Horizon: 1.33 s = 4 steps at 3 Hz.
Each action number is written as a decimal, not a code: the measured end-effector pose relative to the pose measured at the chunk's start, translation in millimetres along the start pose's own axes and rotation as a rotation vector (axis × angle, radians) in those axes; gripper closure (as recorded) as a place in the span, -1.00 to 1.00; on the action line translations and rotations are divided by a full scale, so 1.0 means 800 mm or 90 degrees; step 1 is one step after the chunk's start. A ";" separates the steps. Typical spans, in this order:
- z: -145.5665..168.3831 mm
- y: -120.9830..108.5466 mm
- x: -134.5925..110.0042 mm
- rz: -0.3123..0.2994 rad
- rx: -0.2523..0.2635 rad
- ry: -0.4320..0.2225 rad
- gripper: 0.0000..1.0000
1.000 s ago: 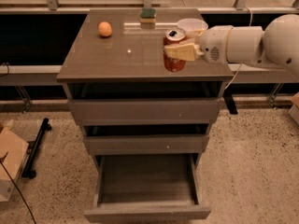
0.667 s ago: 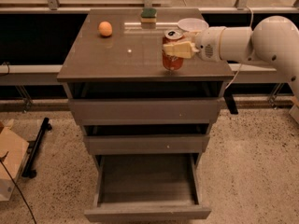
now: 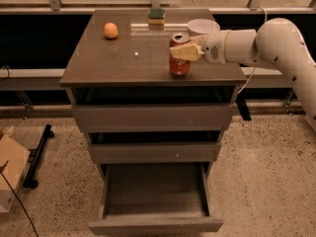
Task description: Pick coke can from bottom drawer and place on counter
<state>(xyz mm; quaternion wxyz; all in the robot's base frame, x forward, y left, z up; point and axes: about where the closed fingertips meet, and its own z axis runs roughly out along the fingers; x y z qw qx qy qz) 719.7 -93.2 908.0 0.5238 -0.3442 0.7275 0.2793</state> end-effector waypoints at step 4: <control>0.009 0.006 0.001 -0.001 -0.009 0.001 -1.00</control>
Offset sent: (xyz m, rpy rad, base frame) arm -0.0001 0.0026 -0.0007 0.0000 0.0008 0.0043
